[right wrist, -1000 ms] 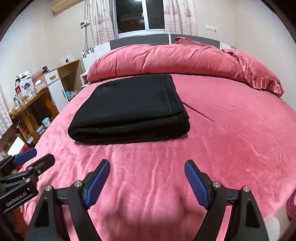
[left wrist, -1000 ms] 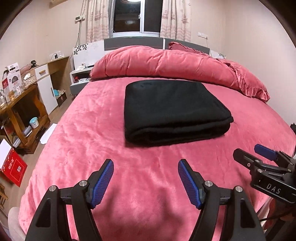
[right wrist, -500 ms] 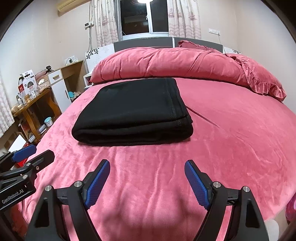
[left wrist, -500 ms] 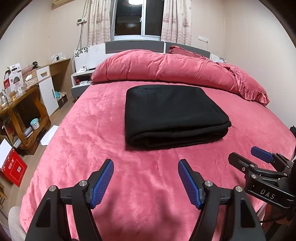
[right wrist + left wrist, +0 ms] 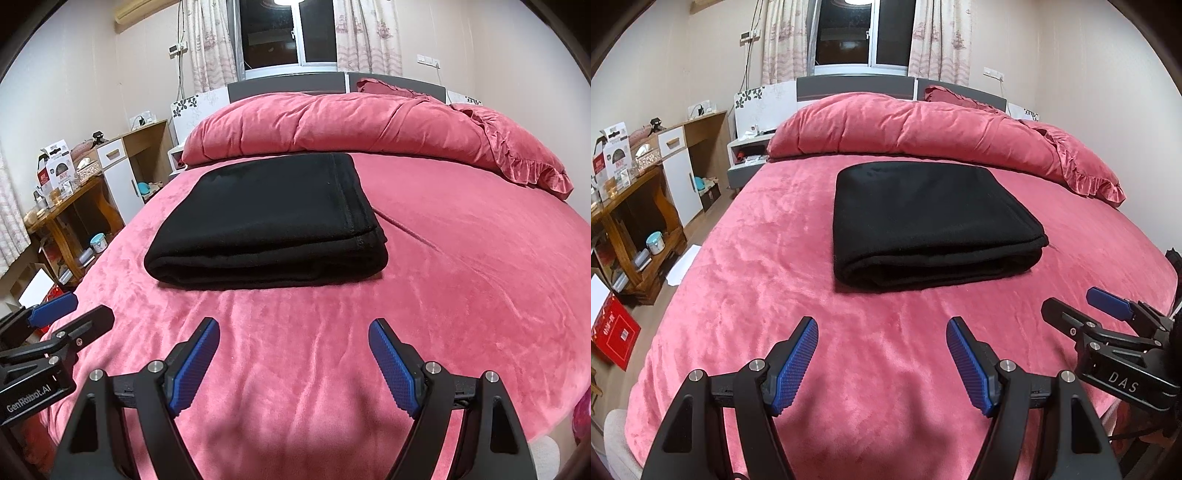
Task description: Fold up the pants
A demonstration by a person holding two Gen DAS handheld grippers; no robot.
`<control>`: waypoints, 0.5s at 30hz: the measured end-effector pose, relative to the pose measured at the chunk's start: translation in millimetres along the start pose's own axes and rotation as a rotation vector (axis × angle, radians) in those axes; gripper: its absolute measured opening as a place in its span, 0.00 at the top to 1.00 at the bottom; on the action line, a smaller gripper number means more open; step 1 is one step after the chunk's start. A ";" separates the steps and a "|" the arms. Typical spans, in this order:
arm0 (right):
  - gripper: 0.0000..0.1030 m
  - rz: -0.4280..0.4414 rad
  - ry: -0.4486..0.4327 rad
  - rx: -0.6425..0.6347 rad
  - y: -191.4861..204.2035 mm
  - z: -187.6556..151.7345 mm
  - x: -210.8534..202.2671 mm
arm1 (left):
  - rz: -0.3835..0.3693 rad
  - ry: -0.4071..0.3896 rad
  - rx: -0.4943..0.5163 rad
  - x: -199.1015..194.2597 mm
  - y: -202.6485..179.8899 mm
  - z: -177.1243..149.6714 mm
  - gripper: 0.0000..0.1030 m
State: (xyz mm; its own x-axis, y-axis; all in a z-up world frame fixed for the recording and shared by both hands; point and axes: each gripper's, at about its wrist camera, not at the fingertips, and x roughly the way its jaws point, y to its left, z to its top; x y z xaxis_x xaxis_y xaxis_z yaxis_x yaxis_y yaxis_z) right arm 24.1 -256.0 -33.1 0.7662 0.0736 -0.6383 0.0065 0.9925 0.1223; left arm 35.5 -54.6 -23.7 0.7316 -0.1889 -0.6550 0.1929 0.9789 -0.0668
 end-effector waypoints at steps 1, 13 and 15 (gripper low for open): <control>0.19 0.000 -0.001 -0.001 0.4 -0.1 -0.3 | -0.001 0.003 -0.003 0.2 0.3 0.1 0.29; 0.19 0.005 0.007 0.007 -0.5 -0.9 1.1 | 0.002 0.007 0.005 -0.2 -1.2 -1.8 0.30; 0.19 0.006 0.009 0.009 -0.7 -1.1 1.8 | 0.004 0.009 0.005 0.0 -1.2 -2.0 0.30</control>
State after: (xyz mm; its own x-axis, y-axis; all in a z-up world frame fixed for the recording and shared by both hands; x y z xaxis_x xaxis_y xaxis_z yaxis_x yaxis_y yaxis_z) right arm 24.7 -256.4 -35.1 0.7604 0.0806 -0.6445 0.0074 0.9911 0.1327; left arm 33.9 -55.5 -25.1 0.7265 -0.1841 -0.6621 0.1928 0.9794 -0.0607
